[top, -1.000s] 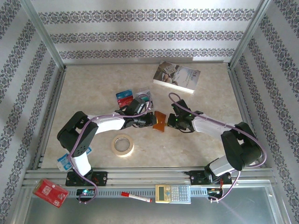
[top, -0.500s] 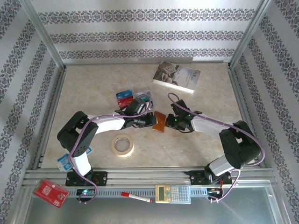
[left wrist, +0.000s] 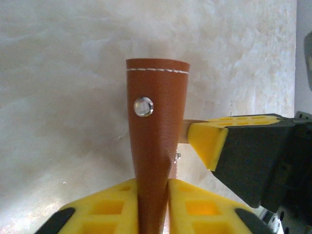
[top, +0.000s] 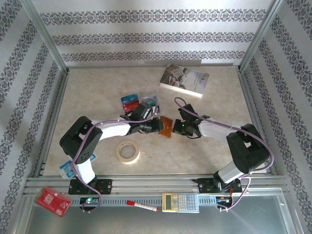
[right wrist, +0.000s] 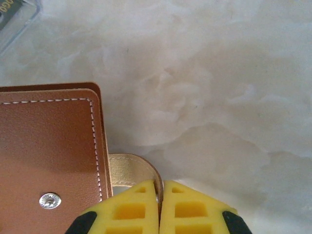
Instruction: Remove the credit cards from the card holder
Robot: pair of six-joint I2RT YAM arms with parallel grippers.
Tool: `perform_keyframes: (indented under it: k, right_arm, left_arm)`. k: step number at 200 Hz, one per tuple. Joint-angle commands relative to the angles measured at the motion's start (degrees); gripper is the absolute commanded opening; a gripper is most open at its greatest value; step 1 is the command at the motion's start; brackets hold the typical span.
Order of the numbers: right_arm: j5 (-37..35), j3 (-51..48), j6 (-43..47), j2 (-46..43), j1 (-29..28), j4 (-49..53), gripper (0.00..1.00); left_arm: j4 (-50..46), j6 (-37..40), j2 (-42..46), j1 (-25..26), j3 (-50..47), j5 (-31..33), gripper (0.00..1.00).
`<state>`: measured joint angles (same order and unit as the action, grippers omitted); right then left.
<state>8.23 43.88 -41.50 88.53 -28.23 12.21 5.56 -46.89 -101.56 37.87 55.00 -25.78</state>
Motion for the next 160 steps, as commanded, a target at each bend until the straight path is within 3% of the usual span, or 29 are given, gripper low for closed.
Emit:
perform_keyframes:
  k: [1,24,83,128,160]
  right_arm:
    - [-1.17,1.64,3.36,-4.12,0.61,3.15,0.00]
    - [1.78,2.66,7.91,-7.57,0.89,6.08,0.00]
    - [8.88,8.60,15.76,-11.93,0.04,12.55,0.00]
    - [12.41,11.85,15.58,-9.40,-1.66,11.88,0.01]
    - [13.86,13.24,15.12,-6.86,-3.32,9.71,0.01]
  left_arm:
    - [-0.73,-0.21,-0.57,-0.06,1.24,3.21,0.33]
    - [-1.83,0.64,0.46,-0.07,1.33,6.23,0.46]
    - [-4.00,0.34,6.75,-1.61,-1.37,13.47,0.63]
    - [-2.89,-2.57,13.68,-2.39,-7.04,20.22,0.71]
    - [0.18,-5.12,16.53,-3.58,-11.24,18.66,0.73]
